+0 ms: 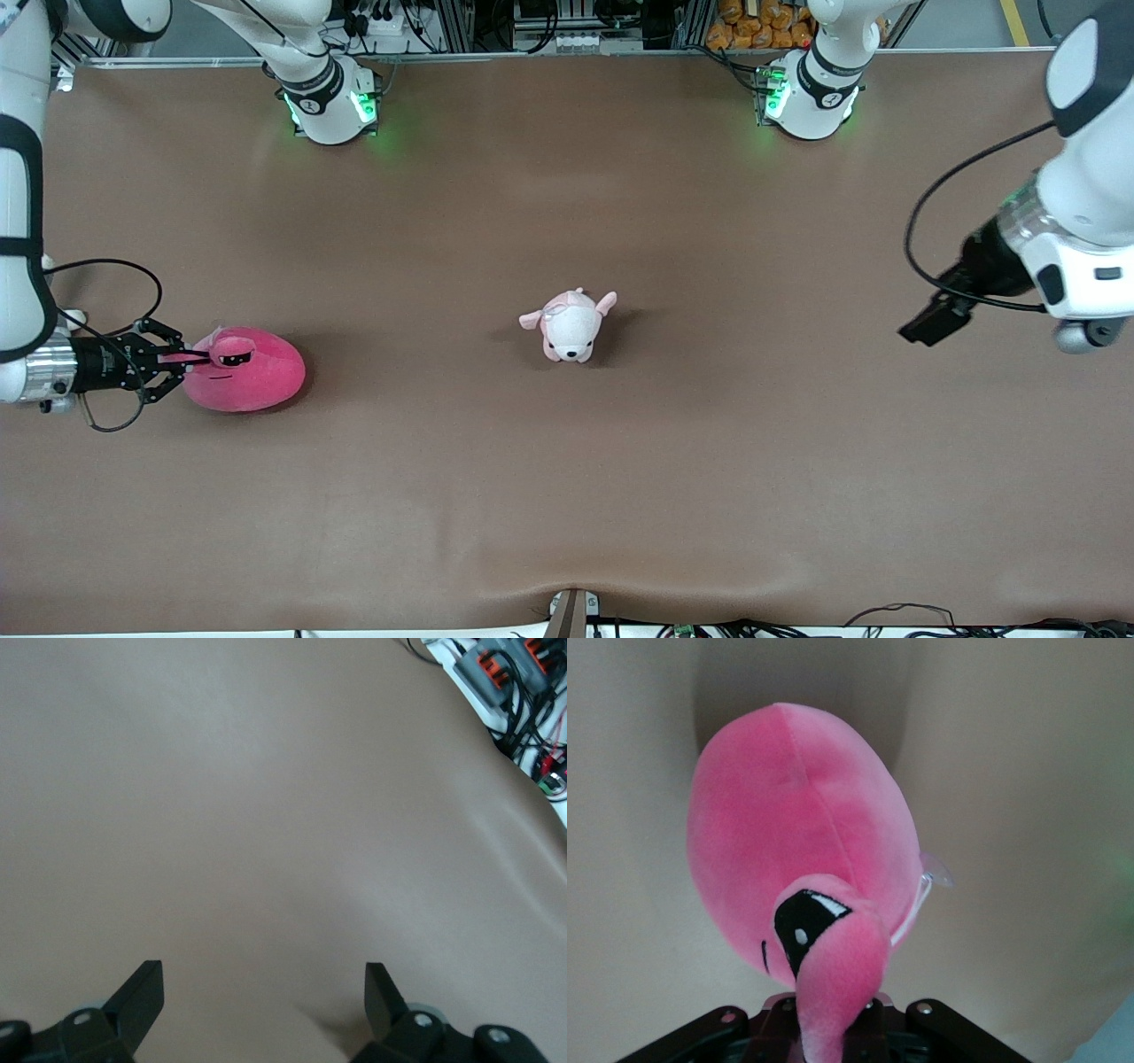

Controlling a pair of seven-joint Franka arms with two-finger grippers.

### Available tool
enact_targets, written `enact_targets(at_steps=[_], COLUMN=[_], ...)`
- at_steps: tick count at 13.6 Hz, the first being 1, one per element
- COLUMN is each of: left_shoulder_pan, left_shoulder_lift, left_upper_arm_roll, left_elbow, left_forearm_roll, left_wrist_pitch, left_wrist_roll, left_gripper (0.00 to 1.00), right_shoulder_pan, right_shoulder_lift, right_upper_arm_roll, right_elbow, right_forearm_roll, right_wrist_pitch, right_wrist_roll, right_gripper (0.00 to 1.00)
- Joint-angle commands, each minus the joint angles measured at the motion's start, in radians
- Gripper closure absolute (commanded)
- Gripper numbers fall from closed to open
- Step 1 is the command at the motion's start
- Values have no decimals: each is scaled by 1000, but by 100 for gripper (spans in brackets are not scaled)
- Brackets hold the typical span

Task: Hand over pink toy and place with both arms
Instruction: 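Lower the pink plush onto the table and open the right gripper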

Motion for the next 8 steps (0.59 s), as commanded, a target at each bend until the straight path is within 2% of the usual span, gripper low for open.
enact_targets(at_steps=[1, 3, 4, 6, 8], left_shoulder_pan=[76, 108, 113, 114, 113], left_shoulder_lift=[-15, -17, -17, -18, -32], left_upper_arm_roll=[-7, -7, -7, -5, -5], left_elbow=[-5, -5, -5, -5, -5], left_forearm_roll=[20, 20, 20, 20, 20], left_wrist_pitch=[-17, -17, -17, -18, -33], left_wrist_roll=[192, 323, 373, 446, 510], left_gripper=[0, 0, 0, 0, 0], right_shoulder_pan=[-32, -13, -10, 2, 16], right_shoulder_lift=[7, -10, -14, -13, -22], right_upper_arm_roll=[23, 25, 28, 28, 29], right_elbow=[18, 33, 63, 186, 261], right_forearm_roll=[1, -6, -6, -6, -6], right_wrist_pitch=[-19, -35, -93, -192, -210], right_wrist_roll=[-74, -70, -68, -68, -68], right_gripper=[1, 0, 0, 0, 0])
